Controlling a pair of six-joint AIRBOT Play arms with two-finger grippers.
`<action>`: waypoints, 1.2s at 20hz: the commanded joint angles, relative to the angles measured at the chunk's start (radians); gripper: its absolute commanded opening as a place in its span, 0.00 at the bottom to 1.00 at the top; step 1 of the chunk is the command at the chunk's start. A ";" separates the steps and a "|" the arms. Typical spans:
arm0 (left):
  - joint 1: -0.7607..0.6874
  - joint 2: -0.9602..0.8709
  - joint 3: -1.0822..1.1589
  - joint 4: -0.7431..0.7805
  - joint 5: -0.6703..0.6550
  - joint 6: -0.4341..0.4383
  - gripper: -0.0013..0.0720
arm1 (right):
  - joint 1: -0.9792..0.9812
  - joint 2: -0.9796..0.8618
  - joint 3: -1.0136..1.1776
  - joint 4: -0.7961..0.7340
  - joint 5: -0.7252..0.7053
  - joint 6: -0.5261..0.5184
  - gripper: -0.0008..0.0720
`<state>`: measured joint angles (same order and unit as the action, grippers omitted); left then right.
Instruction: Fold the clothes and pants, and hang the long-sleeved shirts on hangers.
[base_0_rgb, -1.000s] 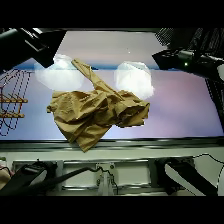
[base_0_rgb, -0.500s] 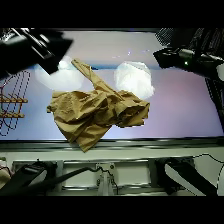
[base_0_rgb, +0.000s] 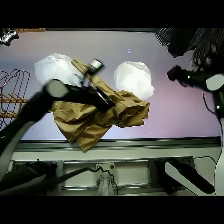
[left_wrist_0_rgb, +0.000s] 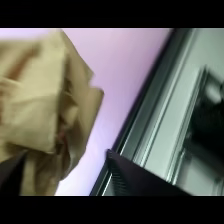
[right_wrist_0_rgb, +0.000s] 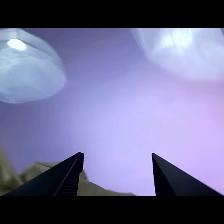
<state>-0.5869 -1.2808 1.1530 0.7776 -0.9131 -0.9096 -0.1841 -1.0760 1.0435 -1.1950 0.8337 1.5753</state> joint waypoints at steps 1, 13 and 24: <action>-0.158 -0.166 0.089 0.244 0.024 -0.100 0.88 | -0.081 0.000 -0.146 -0.008 0.023 0.059 0.71; -0.217 -0.359 0.144 0.529 0.307 -0.362 0.93 | -0.090 0.048 -0.264 -0.014 -0.029 0.029 0.71; -0.156 -0.272 0.161 0.426 0.337 -0.362 0.04 | -0.090 0.087 -0.272 -0.021 0.040 -0.023 0.71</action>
<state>-0.7773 -1.6215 1.3106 1.2026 -0.5976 -1.2720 -0.2741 -0.9932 0.7780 -1.2125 0.8333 1.5826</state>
